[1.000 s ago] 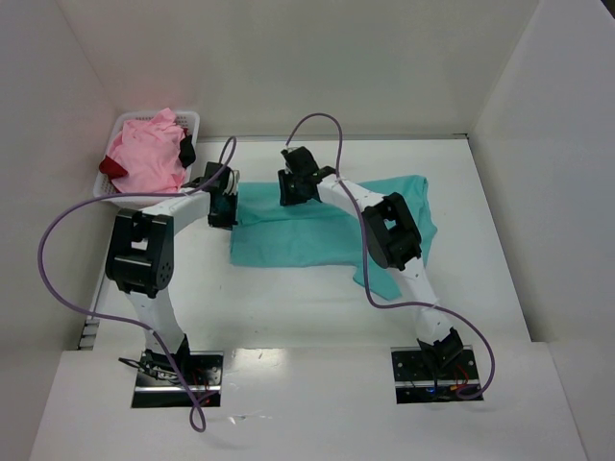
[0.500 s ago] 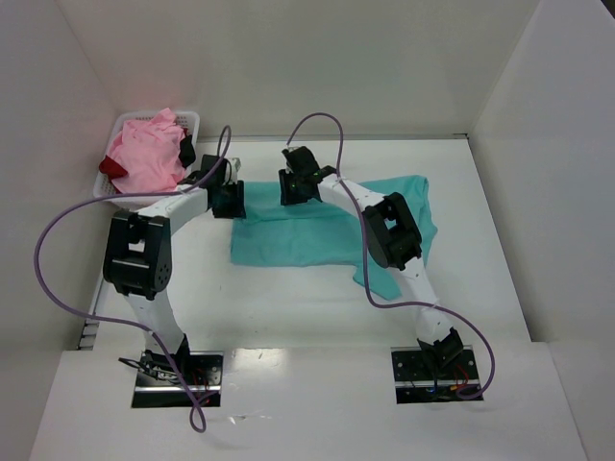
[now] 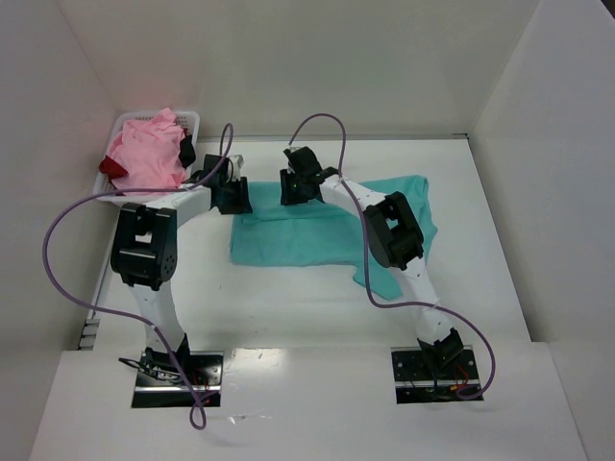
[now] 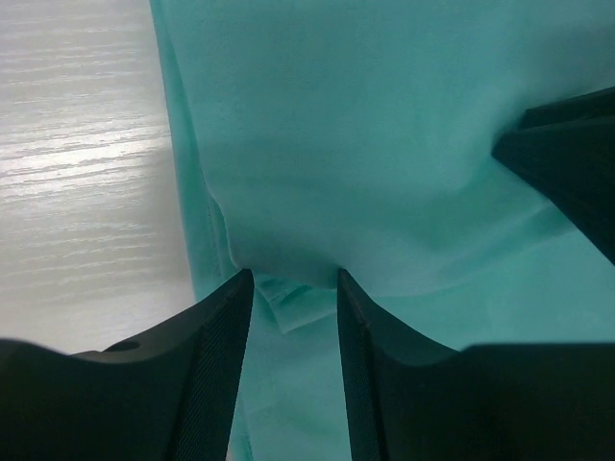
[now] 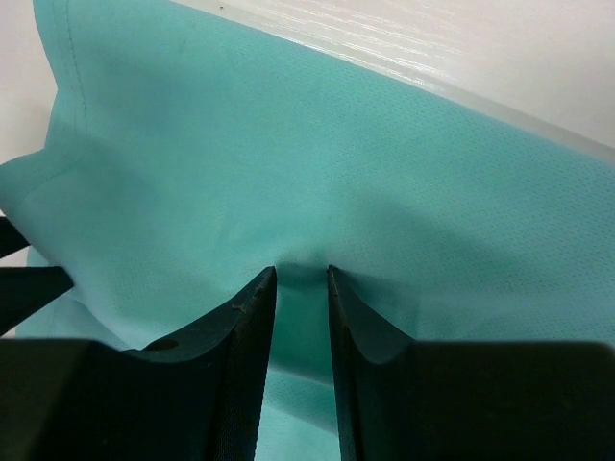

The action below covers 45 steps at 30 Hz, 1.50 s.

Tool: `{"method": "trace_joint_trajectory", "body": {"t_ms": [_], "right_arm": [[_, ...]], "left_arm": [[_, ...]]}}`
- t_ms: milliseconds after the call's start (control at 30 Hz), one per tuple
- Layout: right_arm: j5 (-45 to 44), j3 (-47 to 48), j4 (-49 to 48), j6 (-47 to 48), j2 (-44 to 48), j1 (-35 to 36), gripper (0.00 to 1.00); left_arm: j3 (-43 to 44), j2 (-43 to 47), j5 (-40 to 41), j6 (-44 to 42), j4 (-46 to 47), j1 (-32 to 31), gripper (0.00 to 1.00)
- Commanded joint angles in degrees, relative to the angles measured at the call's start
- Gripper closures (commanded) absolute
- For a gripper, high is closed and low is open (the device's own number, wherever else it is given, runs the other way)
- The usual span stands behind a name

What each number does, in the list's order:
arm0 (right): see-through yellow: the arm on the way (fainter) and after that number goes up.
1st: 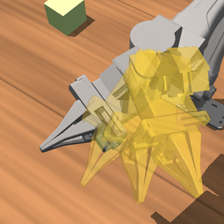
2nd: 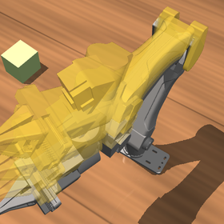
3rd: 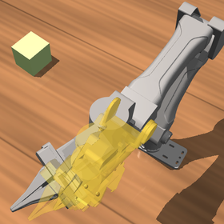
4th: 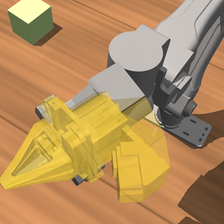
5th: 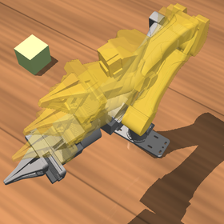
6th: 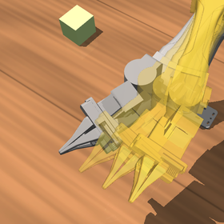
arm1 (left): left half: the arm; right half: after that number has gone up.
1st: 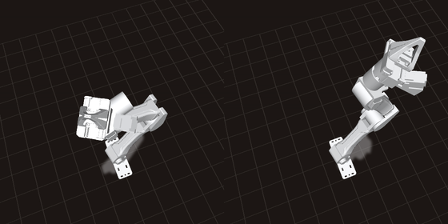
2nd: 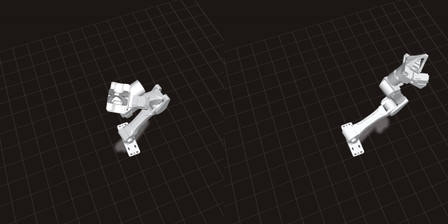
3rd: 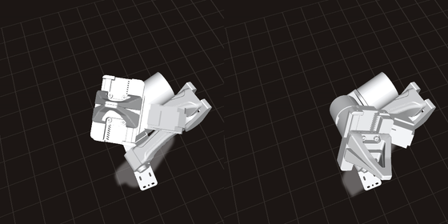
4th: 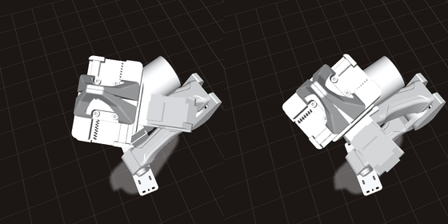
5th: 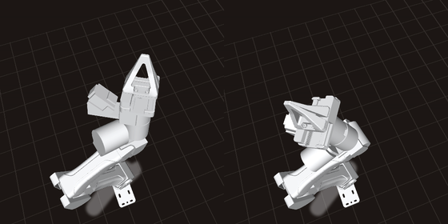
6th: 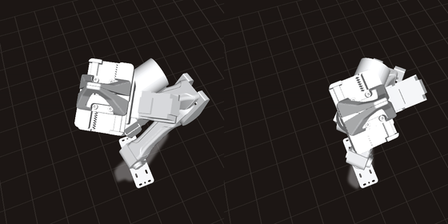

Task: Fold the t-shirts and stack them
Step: Fold the flattened tshirt in 1/3 of the way

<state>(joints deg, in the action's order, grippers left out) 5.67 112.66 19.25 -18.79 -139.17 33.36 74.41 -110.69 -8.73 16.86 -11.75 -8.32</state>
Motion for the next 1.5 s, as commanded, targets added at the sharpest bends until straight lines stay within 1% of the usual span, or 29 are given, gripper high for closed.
{"method": "trace_joint_trajectory", "body": {"t_ms": [0,100,133,233,433,500,533,567,667,700,800,833,933,1133,1267,1367,1400,1467], "right_arm": [[-0.3,-2.4,1.1,0.4,2.1,-0.5,0.66],[-0.3,-2.4,1.1,0.4,2.1,-0.5,0.66],[-0.3,-2.4,1.1,0.4,2.1,-0.5,0.66],[-0.3,-2.4,1.1,0.4,2.1,-0.5,0.66],[-0.8,-1.8,1.1,0.4,2.1,-0.5,0.66],[-0.8,-1.8,1.1,0.9,2.1,-0.5,0.66],[-0.8,-1.8,1.1,0.9,2.1,-0.5,0.66],[-0.8,-1.8,1.1,0.9,2.1,-0.5,0.66],[-1.4,-1.8,1.1,0.9,2.1,-0.5,0.66],[-1.4,-1.8,1.1,0.9,2.1,-0.5,0.66],[-1.4,-0.6,1.7,0.9,1.5,-0.5,0.66],[-1.4,-0.6,1.7,0.9,0.8,-0.5,0.66],[-3.0,0.5,2.2,0.9,0.2,-0.5,0.66],[-4.3,3.2,3.3,0.3,-1.4,-1.0,0.66],[-5.1,4.4,4.0,-0.2,-1.4,-1.5,0.67],[-5.1,4.4,4.0,-0.2,-1.4,-1.5,0.67],[-5.1,4.4,4.0,-0.2,-1.4,-1.5,0.67],[-4.4,3.9,4.0,-0.2,-0.8,-2.1,0.67]], "left_arm": [[1.9,-1.1,-0.8,1.2,2.8,1.4,0.52],[1.9,0.0,-0.8,1.8,3.3,2.0,0.52],[1.2,0.0,-0.8,1.8,3.3,2.0,0.49],[-0.1,1.2,-0.1,1.8,4.0,2.5,0.47],[-0.7,-0.8,-5.1,2.4,7.8,3.0,0.47],[-0.1,-2.2,-6.6,2.4,7.8,3.0,0.51],[-0.1,-2.2,-7.5,2.4,7.8,3.0,0.51],[0.6,-2.9,-8.2,1.5,7.8,3.0,0.54],[0.6,-2.9,-10.3,0.1,7.8,3.0,0.56],[0.6,-2.9,-10.3,0.1,7.8,3.0,0.6],[0.6,-3.6,-10.3,-0.6,6.0,3.0,0.65],[0.6,-3.6,-10.3,-1.2,4.9,3.0,0.72],[0.0,-2.4,-11.4,-1.8,2.5,3.0,0.79],[-2.7,2.1,-8.1,-3.1,-3.2,3.0,0.8],[-3.2,2.6,-5.9,-3.1,-5.6,3.6,0.8],[-3.2,2.6,-4.5,-2.4,-5.6,4.1,0.8],[-2.7,2.6,-4.5,-2.4,-5.6,4.1,0.78],[-2.1,2.1,-4.5,-1.1,-4.9,4.7,0.71]]}}
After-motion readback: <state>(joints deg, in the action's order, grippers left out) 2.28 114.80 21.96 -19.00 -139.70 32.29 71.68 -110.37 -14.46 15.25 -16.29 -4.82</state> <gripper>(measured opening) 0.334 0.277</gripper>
